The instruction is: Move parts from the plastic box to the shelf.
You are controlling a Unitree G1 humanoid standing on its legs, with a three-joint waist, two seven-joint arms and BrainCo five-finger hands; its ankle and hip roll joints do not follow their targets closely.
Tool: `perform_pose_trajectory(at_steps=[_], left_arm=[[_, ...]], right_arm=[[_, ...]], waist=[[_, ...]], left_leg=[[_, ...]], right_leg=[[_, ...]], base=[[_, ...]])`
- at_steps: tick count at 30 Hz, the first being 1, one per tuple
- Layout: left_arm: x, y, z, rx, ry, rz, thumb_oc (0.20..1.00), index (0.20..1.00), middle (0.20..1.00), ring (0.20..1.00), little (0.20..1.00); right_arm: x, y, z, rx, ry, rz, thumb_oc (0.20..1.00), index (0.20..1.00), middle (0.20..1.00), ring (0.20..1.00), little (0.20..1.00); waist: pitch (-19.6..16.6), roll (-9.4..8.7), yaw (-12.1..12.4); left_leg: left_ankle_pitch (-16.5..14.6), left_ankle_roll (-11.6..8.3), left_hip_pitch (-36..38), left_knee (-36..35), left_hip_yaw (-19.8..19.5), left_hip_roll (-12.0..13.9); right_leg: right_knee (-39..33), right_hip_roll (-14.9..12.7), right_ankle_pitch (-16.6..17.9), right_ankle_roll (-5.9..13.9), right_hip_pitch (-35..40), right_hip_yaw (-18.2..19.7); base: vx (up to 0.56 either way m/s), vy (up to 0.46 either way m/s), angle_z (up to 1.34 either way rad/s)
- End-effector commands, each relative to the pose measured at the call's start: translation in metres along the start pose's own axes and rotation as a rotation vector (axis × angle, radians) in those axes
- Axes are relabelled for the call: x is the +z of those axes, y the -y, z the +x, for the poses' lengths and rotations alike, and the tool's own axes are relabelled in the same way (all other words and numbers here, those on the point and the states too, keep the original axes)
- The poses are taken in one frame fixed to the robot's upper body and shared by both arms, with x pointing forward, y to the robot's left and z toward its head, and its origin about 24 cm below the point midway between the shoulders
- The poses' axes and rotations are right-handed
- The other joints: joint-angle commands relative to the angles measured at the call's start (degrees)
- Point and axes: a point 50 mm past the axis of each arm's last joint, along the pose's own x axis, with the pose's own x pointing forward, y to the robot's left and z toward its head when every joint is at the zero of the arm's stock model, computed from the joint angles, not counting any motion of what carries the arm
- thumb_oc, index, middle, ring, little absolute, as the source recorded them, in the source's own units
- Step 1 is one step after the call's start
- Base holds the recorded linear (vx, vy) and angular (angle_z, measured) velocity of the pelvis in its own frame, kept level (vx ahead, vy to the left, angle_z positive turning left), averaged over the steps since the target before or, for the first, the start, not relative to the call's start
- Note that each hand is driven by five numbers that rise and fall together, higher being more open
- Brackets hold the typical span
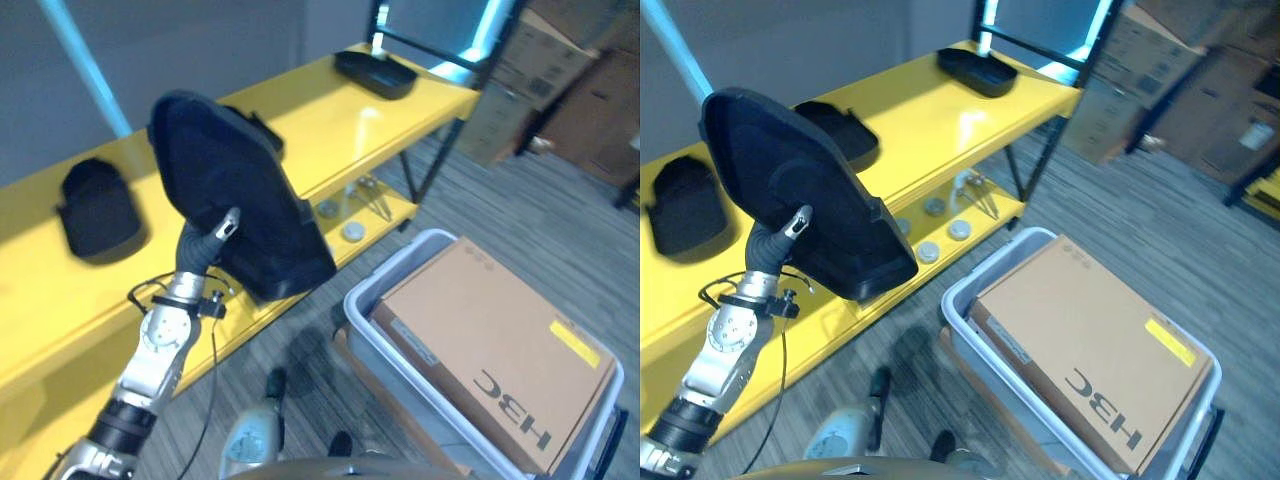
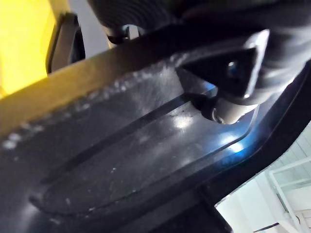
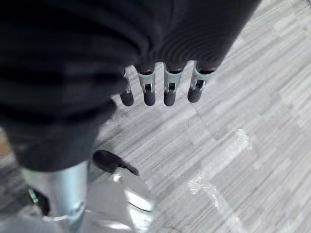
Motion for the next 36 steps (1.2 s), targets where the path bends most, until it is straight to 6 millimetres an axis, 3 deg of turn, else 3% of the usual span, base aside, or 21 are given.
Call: perform_pose_trajectory(at_steps=[1, 4, 6, 15, 17, 18, 19, 21, 22, 24, 26, 28, 29, 31, 32, 33, 34, 36], left_arm=[[0.046, 0.003, 0.022, -0.004, 0.257, 0.027, 0.200, 0.200, 0.200, 0.200, 0.200], [0.049, 0.008, 0.021, -0.032, 0.274, 0.051, 0.200, 0.200, 0.200, 0.200, 0.200], [0.053, 0.013, 0.020, -0.056, 0.299, 0.066, 0.200, 0.200, 0.200, 0.200, 0.200], [0.067, 0.015, 0.018, -0.123, 0.331, 0.105, 0.200, 0.200, 0.200, 0.200, 0.200], [0.066, 0.016, 0.019, -0.136, 0.315, 0.105, 0.200, 0.200, 0.200, 0.200, 0.200], [0.065, 0.018, 0.022, -0.148, 0.295, 0.106, 0.200, 0.200, 0.200, 0.200, 0.200], [0.064, 0.019, 0.023, -0.153, 0.292, 0.109, 0.200, 0.200, 0.200, 0.200, 0.200], [0.061, 0.021, 0.023, -0.169, 0.289, 0.107, 0.200, 0.200, 0.200, 0.200, 0.200], [0.060, 0.021, 0.023, -0.170, 0.287, 0.105, 0.200, 0.200, 0.200, 0.200, 0.200], [0.060, 0.023, 0.023, -0.187, 0.291, 0.111, 0.200, 0.200, 0.200, 0.200, 0.200], [0.062, 0.026, 0.026, -0.199, 0.297, 0.111, 0.200, 0.200, 0.200, 0.200, 0.200], [0.062, 0.026, 0.028, -0.191, 0.287, 0.113, 0.200, 0.200, 0.200, 0.200, 0.200], [0.059, 0.020, 0.025, -0.162, 0.277, 0.097, 0.200, 0.200, 0.200, 0.200, 0.200], [0.058, 0.017, 0.023, -0.153, 0.274, 0.087, 0.200, 0.200, 0.200, 0.200, 0.200], [0.057, 0.014, 0.022, -0.149, 0.276, 0.079, 0.200, 0.200, 0.200, 0.200, 0.200], [0.057, 0.013, 0.022, -0.149, 0.277, 0.081, 0.200, 0.200, 0.200, 0.200, 0.200], [0.055, 0.010, 0.021, -0.139, 0.274, 0.092, 0.200, 0.200, 0.200, 0.200, 0.200], [0.052, 0.008, 0.020, -0.114, 0.266, 0.110, 0.200, 0.200, 0.200, 0.200, 0.200]], right_arm=[[-0.013, 0.000, 0.001, 0.007, -0.060, -0.032, 1.000, 1.000, 1.000, 1.000, 1.000], [-0.008, 0.001, 0.000, -0.001, -0.041, -0.018, 1.000, 1.000, 1.000, 1.000, 1.000], [-0.001, 0.004, -0.001, -0.012, -0.031, -0.021, 1.000, 1.000, 1.000, 1.000, 1.000], [0.024, -0.002, -0.002, -0.017, 0.006, -0.076, 1.000, 1.000, 1.000, 1.000, 1.000], [0.031, -0.005, -0.003, -0.022, 0.025, -0.038, 1.000, 1.000, 1.000, 1.000, 1.000], [0.036, -0.002, -0.004, -0.037, 0.037, -0.030, 1.000, 1.000, 1.000, 1.000, 1.000], [0.037, -0.001, -0.004, -0.041, 0.035, -0.030, 1.000, 1.000, 1.000, 1.000, 1.000], [0.034, 0.005, -0.005, -0.047, 0.023, -0.038, 1.000, 1.000, 1.000, 1.000, 1.000], [0.033, 0.006, -0.005, -0.048, 0.020, -0.041, 1.000, 1.000, 1.000, 1.000, 1.000], [0.028, 0.006, -0.004, -0.050, 0.007, -0.047, 1.000, 1.000, 1.000, 1.000, 1.000], [0.022, 0.006, -0.004, -0.050, -0.009, -0.043, 1.000, 1.000, 1.000, 1.000, 1.000], [0.018, 0.007, -0.003, -0.043, -0.027, -0.050, 1.000, 1.000, 1.000, 1.000, 1.000], [0.011, 0.009, -0.003, -0.045, -0.044, -0.071, 1.000, 1.000, 1.000, 1.000, 1.000], [0.009, 0.012, -0.003, -0.061, -0.046, -0.077, 1.000, 1.000, 1.000, 1.000, 1.000], [0.007, 0.015, -0.003, -0.088, -0.048, -0.063, 1.000, 1.000, 1.000, 1.000, 1.000], [0.006, 0.016, -0.004, -0.097, -0.046, -0.040, 1.000, 1.000, 1.000, 1.000, 1.000], [0.005, 0.019, -0.004, -0.102, -0.036, 0.037, 1.000, 1.000, 1.000, 1.000, 1.000], [0.007, 0.021, -0.005, -0.092, -0.024, 0.114, 1.000, 1.000, 1.000, 1.000, 1.000]], waist=[[-5.35, 5.29, -5.69], [-6.94, 6.32, -6.05], [-7.75, 7.18, -5.79], [-7.76, 8.88, -1.80], [-7.55, 9.05, -1.06], [-6.74, 9.26, -1.07], [-6.49, 9.31, -1.29], [-5.23, 9.10, -3.24], [-5.10, 9.05, -3.55], [-4.71, 8.51, -5.18], [-4.94, 7.97, -5.58], [-5.22, 7.52, -5.52], [-5.03, 6.64, -4.85], [-4.39, 6.34, -4.37], [-3.39, 5.91, -3.73], [-3.03, 5.90, -3.53], [-2.65, 6.07, -3.54], [-2.91, 6.81, -3.98]], left_leg=[[-2.04, 0.15, 15.85, -10.78, -0.22, 7.39], [-1.45, -1.33, 18.91, -14.08, 2.75, 8.28], [-1.56, -1.22, 18.83, -17.59, 4.09, 7.39], [-1.67, 1.39, 17.54, -22.14, 0.90, 3.51], [-1.97, 2.66, 17.19, -22.18, 0.21, 2.28], [-2.76, 4.42, 17.04, -22.04, -0.71, 0.74], [-2.88, 4.74, 17.07, -22.08, -1.09, 0.48], [-3.37, 5.75, 17.56, -22.46, -4.15, -0.89], [-3.38, 5.78, 17.69, -22.53, -4.56, -1.07], [-3.09, 5.64, 18.24, -22.84, -7.78, -2.63], [-3.06, 5.49, 17.79, -21.99, -10.38, -3.86], [-4.11, 5.47, 17.11, -19.52, -11.72, -4.87], [-3.95, 3.58, 13.18, -7.53, -8.88, -5.82], [-1.99, 2.39, 9.76, -0.69, -8.16, -5.38], [1.08, 0.83, 4.72, 7.29, -7.97, -3.97], [2.10, 0.24, 2.98, 9.57, -8.08, -3.25], [4.10, -0.95, 0.29, 11.05, -7.59, 0.87], [5.03, -1.41, 1.24, 6.55, -7.32, 4.34]], right_leg=[[6.91, 0.33, -1.98, 7.07, -3.34, 3.15], [5.51, 0.14, -1.96, 7.24, -2.31, 0.03], [5.76, -0.52, -2.09, 7.71, -2.07, -0.87], [11.03, -4.91, -2.38, 10.69, -2.39, -1.38], [15.53, -8.06, -0.41, 11.10, -3.78, -1.56], [23.79, -11.12, 2.82, 11.57, -7.60, -0.26], [25.46, -10.81, 3.13, 11.63, -8.66, 0.61], [28.52, -5.71, 3.69, 12.05, -13.28, 4.25], [28.26, -4.84, 3.66, 12.08, -13.67, 4.57], [21.90, 1.73, 3.08, 11.44, -14.46, 7.18], [14.59, 4.90, 0.44, 8.99, -11.68, 9.33], [11.36, 5.19, 0.38, 8.13, -10.20, 11.16], [7.71, 3.47, 0.22, 6.93, -6.78, 12.01], [6.56, 2.84, 0.43, 6.34, -5.37, 11.89], [5.39, 2.37, 0.66, 5.57, -3.71, 11.95], [5.05, 2.41, 0.76, 5.28, -3.23, 12.03], [4.84, 2.36, 0.62, 5.08, -2.46, 12.00], [5.23, 2.34, 0.19, 5.43, -2.47, 12.16]], base=[[-0.08, 0.206, 1.66], [-0.06, 0.211, 1.38], [0.01, 0.273, 1.01], [0.04, 0.255, 0.58], [0.09, 0.281, 0.29], [0.14, 0.309, 0.26], [0.16, 0.283, 0.30], [0.13, 0.108, 0.29], [0.15, 0.034, 0.32], [0.16, -0.048, 0.47], [0.16, -0.106, 0.69], [0.13, -0.066, 0.94], [0.10, -0.017, 0.79], [0.06, -0.015, 0.38], [0.05, -0.019, 0.16], [0.07, 0.053, 0.21], [0.09, 0.156, 0.23], [0.14, 0.264, 0.02]])
